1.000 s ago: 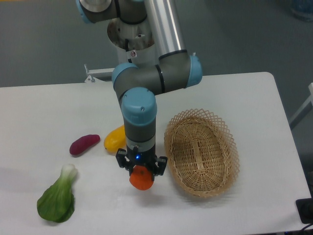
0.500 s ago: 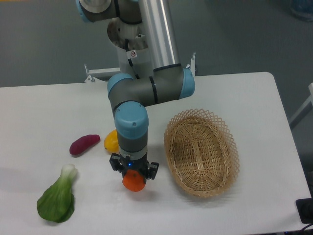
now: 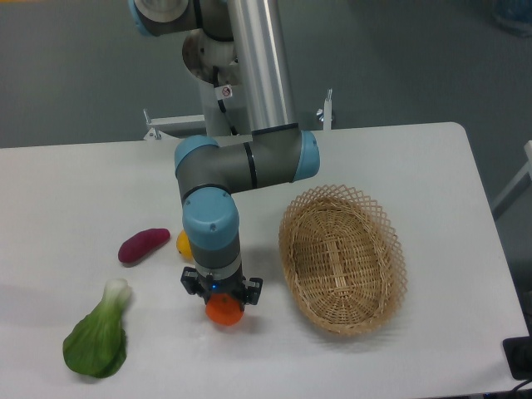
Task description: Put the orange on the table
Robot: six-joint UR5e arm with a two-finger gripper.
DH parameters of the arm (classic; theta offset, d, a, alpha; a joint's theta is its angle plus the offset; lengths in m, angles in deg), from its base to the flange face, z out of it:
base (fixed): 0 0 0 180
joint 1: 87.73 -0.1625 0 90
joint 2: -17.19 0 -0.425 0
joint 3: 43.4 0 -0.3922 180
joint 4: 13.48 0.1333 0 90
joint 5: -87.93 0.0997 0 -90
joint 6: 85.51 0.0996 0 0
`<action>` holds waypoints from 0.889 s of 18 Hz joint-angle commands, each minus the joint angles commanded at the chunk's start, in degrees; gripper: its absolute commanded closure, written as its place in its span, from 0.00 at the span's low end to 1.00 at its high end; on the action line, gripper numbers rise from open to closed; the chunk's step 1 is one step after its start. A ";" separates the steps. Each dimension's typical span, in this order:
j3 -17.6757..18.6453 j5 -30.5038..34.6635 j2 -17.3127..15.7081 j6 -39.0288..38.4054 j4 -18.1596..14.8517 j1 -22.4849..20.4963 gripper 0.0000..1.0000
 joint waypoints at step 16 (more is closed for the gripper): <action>-4.39 2.28 -2.90 1.93 -0.26 -0.26 0.00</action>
